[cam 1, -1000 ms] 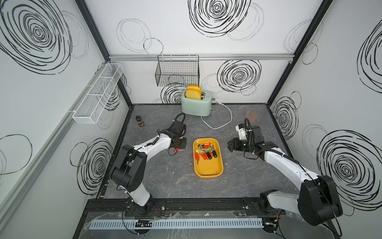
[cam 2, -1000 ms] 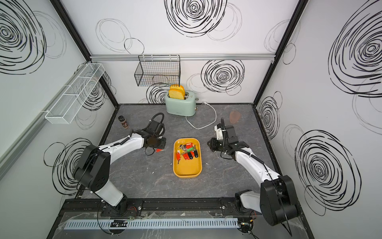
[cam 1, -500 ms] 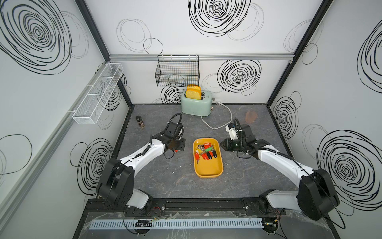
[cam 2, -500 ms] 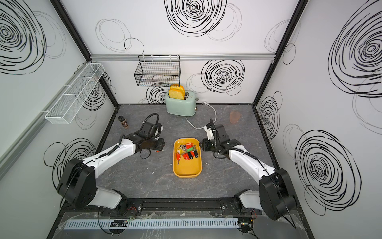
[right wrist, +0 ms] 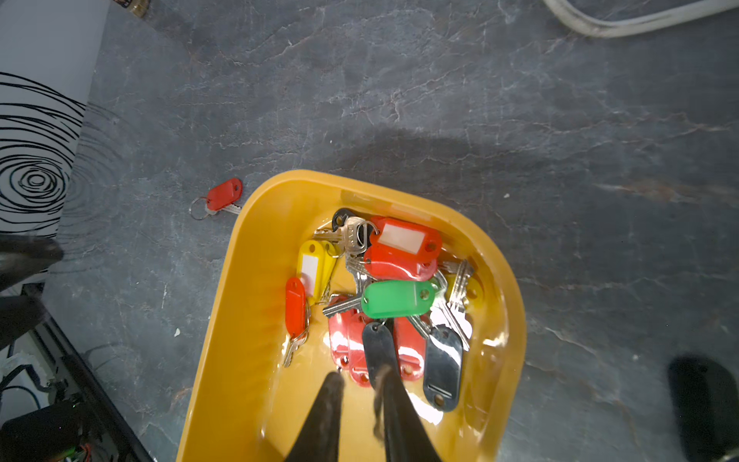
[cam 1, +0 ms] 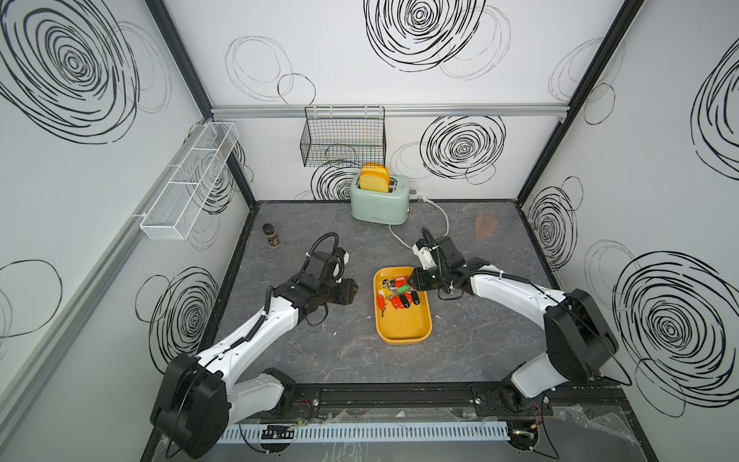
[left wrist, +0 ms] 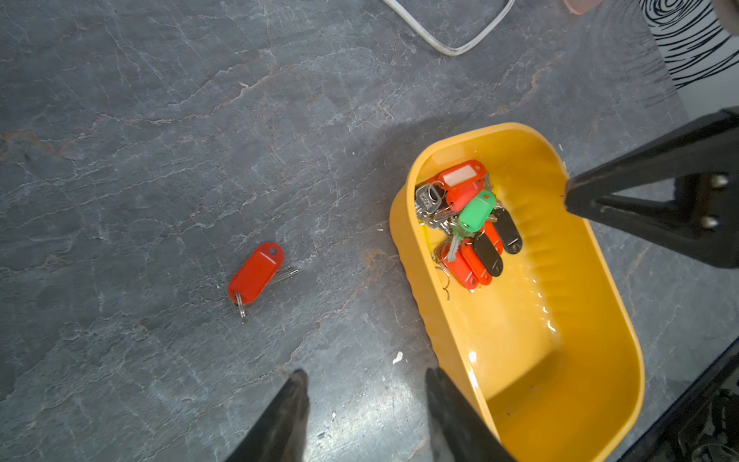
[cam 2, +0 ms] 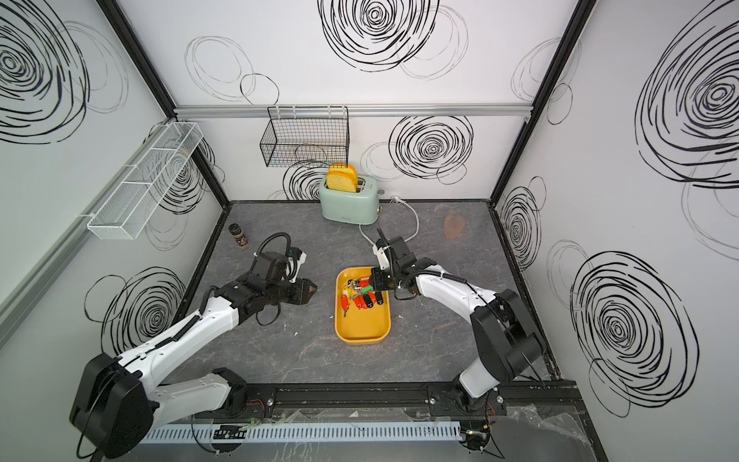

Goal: Take the keys out of the storage box
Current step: Pick up the key from the storage box.

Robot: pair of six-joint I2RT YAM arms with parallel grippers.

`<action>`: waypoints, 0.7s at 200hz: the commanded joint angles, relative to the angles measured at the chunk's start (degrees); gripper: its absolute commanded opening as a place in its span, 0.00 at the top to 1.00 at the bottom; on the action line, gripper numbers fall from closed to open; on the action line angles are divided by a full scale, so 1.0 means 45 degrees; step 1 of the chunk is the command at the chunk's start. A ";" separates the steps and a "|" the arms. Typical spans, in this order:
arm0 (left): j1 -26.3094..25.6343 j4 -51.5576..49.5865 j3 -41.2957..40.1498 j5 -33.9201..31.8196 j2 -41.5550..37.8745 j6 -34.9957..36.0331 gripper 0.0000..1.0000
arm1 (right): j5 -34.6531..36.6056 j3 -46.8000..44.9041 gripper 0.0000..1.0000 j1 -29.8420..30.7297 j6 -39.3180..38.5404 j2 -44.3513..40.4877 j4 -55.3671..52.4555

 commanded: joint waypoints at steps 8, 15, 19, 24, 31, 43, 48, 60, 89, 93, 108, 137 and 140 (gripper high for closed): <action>0.0105 0.0721 -0.0264 0.0263 -0.0145 -0.0272 0.48 | 0.0437 0.0729 0.77 0.0268 0.0223 0.0953 -0.0656; 0.0105 0.0754 -0.0288 0.0283 -0.0143 -0.0305 0.48 | 0.0552 0.0874 0.77 0.0300 0.0245 0.1176 -0.0709; 0.0099 0.0769 -0.0293 0.0282 -0.0137 -0.0307 0.48 | 0.0606 0.0950 0.77 0.0319 0.0260 0.1313 -0.0742; 0.0107 0.0775 -0.0322 0.0292 -0.0147 -0.0310 0.48 | 0.0641 0.1030 0.77 0.0321 0.0265 0.1457 -0.0784; 0.0106 0.0794 -0.0334 0.0283 -0.0157 -0.0315 0.48 | 0.0677 0.1155 0.77 0.0341 0.0284 0.1671 -0.0862; 0.0102 0.0813 -0.0354 0.0274 -0.0158 -0.0260 0.48 | 0.0708 0.1322 0.77 0.0389 0.0305 0.1960 -0.0908; 0.0123 0.0826 -0.0370 0.0261 -0.0150 -0.0266 0.48 | 0.0751 0.1394 0.77 0.0415 0.0314 0.2077 -0.0960; 0.0125 0.0827 -0.0392 0.0257 -0.0120 -0.0244 0.48 | 0.0757 0.1561 0.76 0.0461 0.0343 0.2382 -0.1068; 0.0126 0.0931 -0.0494 0.0294 -0.0021 -0.0297 0.48 | 0.0853 0.1834 0.76 0.0558 0.0360 0.2870 -0.1273; 0.0120 0.0931 -0.0489 0.0283 0.0003 -0.0283 0.48 | 0.0838 0.1838 0.76 0.0573 0.0348 0.2911 -0.1281; 0.0134 0.0951 -0.0490 0.0292 0.0037 -0.0275 0.48 | 0.0872 0.1911 0.75 0.0609 0.0343 0.3061 -0.1320; 0.0150 0.0992 -0.0526 0.0228 0.0096 -0.0250 0.48 | 0.0874 0.2023 0.74 0.0675 0.0381 0.3272 -0.1379; 0.0141 0.0990 -0.0527 0.0237 0.0113 -0.0245 0.48 | 0.0874 0.2015 0.75 0.0690 0.0382 0.3300 -0.1381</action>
